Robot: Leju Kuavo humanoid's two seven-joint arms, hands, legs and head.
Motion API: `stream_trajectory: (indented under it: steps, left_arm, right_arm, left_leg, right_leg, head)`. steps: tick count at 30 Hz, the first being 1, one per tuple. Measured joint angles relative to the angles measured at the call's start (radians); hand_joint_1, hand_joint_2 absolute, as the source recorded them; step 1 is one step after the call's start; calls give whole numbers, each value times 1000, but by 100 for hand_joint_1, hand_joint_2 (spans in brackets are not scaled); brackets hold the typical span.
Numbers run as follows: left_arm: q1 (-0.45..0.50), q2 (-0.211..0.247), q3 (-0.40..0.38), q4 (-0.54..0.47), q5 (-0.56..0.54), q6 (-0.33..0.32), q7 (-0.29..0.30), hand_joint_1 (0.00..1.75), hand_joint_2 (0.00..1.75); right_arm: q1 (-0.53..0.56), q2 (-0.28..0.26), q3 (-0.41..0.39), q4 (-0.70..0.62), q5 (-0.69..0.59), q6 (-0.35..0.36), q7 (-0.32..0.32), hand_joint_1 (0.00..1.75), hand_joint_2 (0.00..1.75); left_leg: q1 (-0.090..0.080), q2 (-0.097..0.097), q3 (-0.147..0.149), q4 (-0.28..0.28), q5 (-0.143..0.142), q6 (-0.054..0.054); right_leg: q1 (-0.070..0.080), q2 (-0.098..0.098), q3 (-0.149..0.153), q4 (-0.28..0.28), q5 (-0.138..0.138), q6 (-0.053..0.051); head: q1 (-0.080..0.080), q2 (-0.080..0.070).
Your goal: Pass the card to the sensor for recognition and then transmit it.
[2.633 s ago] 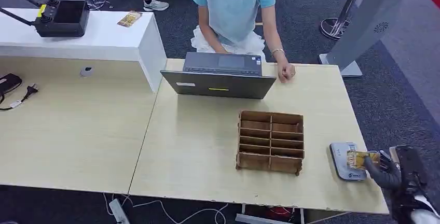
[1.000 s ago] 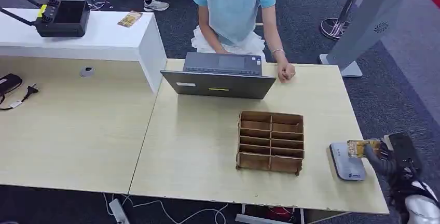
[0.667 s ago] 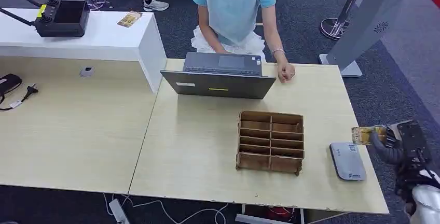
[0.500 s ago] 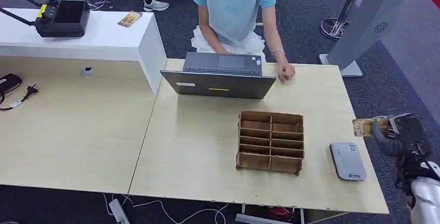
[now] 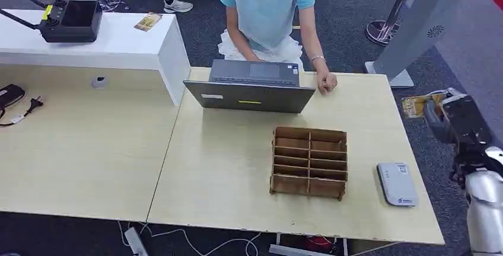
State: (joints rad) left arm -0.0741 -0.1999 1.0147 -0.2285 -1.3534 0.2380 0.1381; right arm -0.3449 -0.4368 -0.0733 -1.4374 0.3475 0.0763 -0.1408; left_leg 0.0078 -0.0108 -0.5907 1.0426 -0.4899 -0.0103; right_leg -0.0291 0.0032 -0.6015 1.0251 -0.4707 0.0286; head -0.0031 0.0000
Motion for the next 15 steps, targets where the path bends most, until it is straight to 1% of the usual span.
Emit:
stream_trajectory:
  steps: [8, 11, 15]
  left_arm:
    - [-1, 4, 0, 0, -20, -16, 0, 0, 0]
    - [-1, 4, 0, 0, -20, -16, 0, 0, 0]
    - [-1, 5, 0, 0, -22, -17, 0, 0, 0]
  right_arm:
    - [-217, -17, 112, 44, 94, -5, 40, 175, 175]
    - [-269, -22, 145, 58, 105, -3, 47, 175, 175]
    - [-303, -26, 172, 72, 116, -3, 50, 175, 175]
  left_leg:
    - [0, 0, 0, 0, 1, 0]
    - [0, 0, 0, 0, 1, 0]
    - [0, 0, 0, 0, 1, 0]
  right_leg:
    - [0, 0, 0, 0, 0, 0]
    - [0, 0, 0, 0, 0, 0]
    - [0, -1, 0, 0, 0, 0]
  head:
    - [0, 0]
    - [0, 0]
    - [0, 0]
